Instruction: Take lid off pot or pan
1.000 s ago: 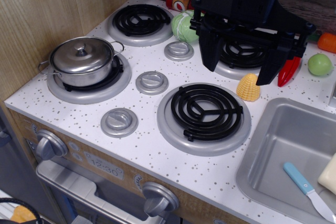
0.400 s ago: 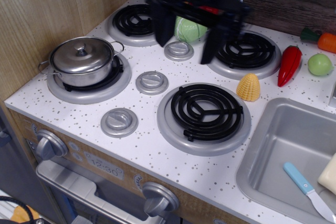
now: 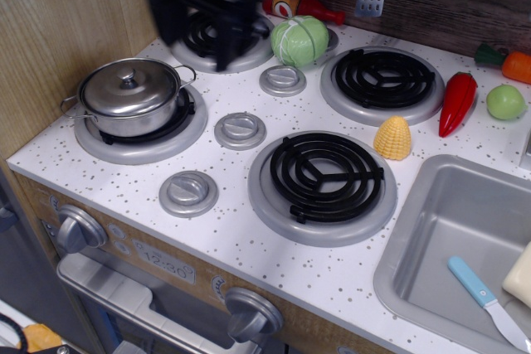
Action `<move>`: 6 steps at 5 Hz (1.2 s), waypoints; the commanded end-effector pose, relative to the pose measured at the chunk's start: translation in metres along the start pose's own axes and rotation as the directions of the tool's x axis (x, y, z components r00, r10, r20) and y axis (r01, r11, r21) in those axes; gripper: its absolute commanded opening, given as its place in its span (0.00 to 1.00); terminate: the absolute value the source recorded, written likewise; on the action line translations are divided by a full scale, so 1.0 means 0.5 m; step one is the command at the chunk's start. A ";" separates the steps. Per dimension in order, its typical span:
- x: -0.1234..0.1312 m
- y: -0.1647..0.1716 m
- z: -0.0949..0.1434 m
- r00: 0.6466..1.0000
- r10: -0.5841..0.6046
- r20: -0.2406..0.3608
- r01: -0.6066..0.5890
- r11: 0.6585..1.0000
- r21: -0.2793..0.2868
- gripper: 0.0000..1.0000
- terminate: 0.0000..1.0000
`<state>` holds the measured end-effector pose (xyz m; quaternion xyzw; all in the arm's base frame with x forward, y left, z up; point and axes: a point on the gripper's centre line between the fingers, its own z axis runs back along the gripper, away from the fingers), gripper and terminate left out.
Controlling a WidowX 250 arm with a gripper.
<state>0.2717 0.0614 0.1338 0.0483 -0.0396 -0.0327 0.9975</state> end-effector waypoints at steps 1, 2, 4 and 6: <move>0.010 0.068 -0.004 0.999 -0.041 0.026 0.040 0.999 0.024 1.00 0.00; 0.012 0.110 -0.040 0.993 -0.095 0.066 0.093 0.995 0.031 1.00 0.00; 0.034 0.168 -0.092 0.979 -0.175 0.101 0.175 0.985 0.009 1.00 0.00; 0.037 0.185 -0.122 0.975 -0.198 0.099 0.204 0.978 -0.053 1.00 0.00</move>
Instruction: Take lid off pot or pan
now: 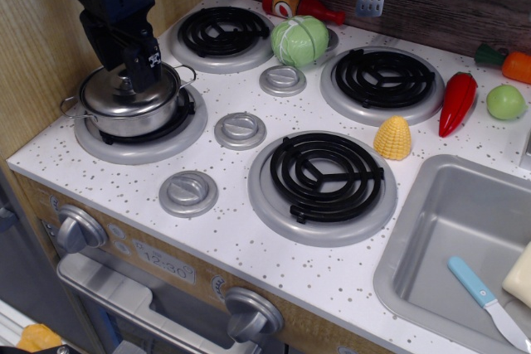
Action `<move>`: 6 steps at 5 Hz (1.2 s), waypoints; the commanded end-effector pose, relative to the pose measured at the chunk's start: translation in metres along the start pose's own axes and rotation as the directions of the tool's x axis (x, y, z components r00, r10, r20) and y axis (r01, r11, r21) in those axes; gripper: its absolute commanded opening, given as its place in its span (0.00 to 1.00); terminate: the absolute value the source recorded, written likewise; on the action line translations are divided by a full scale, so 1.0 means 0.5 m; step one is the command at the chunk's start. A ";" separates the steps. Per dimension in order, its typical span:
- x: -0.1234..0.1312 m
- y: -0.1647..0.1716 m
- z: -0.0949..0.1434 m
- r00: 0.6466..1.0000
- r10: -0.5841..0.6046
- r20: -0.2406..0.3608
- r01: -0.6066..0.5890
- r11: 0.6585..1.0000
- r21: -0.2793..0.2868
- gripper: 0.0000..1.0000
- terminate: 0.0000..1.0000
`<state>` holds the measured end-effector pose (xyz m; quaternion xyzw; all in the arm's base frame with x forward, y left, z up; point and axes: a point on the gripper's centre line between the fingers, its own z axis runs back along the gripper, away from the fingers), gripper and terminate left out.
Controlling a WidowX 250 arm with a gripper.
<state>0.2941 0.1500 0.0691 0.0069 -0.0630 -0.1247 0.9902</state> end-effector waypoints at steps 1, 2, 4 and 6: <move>0.012 0.030 0.016 0.998 -0.048 0.041 0.047 0.999 0.023 1.00 0.00; 0.014 0.036 0.011 0.998 -0.056 0.042 0.055 0.998 0.012 1.00 0.00; 0.016 0.035 0.006 0.999 -0.043 0.033 0.043 0.999 -0.008 0.00 0.00; 0.021 0.030 0.021 0.999 -0.048 0.024 0.048 0.999 0.002 0.00 0.00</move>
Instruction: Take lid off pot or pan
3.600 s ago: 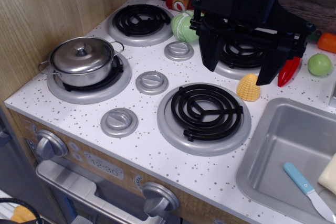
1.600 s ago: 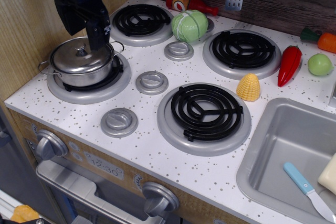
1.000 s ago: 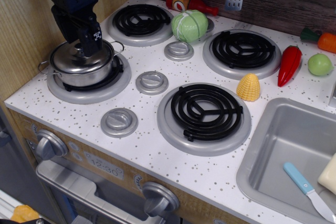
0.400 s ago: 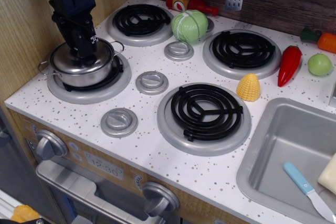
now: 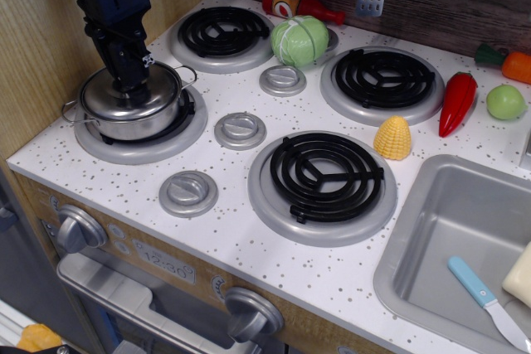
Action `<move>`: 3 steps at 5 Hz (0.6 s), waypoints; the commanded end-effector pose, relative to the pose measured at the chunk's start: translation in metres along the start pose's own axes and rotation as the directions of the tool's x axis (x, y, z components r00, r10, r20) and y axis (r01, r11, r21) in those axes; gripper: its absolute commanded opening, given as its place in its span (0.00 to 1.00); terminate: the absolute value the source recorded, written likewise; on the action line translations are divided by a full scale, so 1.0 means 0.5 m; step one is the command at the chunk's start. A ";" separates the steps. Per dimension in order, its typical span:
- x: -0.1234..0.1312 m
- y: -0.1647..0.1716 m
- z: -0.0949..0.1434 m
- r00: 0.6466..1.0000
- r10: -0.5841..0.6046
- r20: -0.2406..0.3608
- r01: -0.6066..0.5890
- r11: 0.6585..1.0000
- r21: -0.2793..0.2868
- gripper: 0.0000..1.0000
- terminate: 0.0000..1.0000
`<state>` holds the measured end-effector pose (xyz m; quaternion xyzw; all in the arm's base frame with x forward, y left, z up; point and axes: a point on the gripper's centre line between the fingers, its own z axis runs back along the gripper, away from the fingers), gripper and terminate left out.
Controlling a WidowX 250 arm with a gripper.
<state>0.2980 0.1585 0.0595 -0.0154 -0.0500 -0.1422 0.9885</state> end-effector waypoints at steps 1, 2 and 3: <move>0.029 -0.007 0.090 0.999 -0.034 0.026 0.032 0.995 0.099 0.00 0.00; 0.036 -0.044 0.141 1.000 -0.008 0.001 0.008 0.988 0.151 0.00 0.00; 0.048 -0.074 0.170 1.000 0.002 -0.015 0.000 0.991 0.133 0.00 0.00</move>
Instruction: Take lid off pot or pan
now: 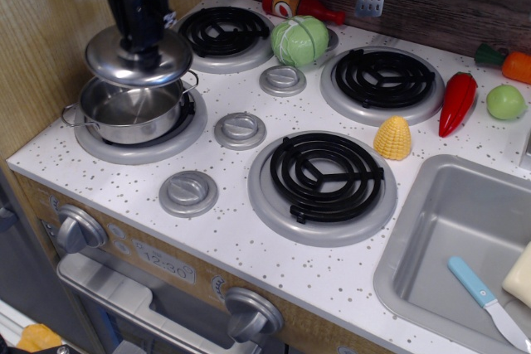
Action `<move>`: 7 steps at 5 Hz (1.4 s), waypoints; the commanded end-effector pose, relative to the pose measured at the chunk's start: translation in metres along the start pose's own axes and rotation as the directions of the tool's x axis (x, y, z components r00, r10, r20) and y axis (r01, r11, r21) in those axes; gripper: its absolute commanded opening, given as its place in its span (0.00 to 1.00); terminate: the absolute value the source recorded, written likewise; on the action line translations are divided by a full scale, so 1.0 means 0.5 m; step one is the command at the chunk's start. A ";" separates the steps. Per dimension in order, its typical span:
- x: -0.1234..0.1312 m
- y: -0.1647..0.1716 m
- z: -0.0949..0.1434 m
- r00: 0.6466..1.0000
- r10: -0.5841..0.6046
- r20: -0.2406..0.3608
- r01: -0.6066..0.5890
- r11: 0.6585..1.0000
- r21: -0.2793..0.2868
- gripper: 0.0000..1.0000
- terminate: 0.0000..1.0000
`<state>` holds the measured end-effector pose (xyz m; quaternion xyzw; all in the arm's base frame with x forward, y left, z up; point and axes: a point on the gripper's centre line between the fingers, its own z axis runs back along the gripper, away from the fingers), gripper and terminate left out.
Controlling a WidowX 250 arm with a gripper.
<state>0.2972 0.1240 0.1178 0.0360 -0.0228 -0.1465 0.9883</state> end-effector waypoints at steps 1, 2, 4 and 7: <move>0.023 -0.061 0.060 0.997 0.059 0.056 -0.060 0.998 0.019 0.00 0.00; 0.038 -0.132 0.028 0.994 0.076 0.078 -0.072 0.996 -0.053 0.00 0.00; 0.048 -0.204 -0.062 0.977 0.146 0.158 -0.133 0.987 -0.085 0.00 0.00; 0.042 -0.218 -0.073 0.961 0.154 0.230 -0.143 0.988 -0.063 1.00 1.00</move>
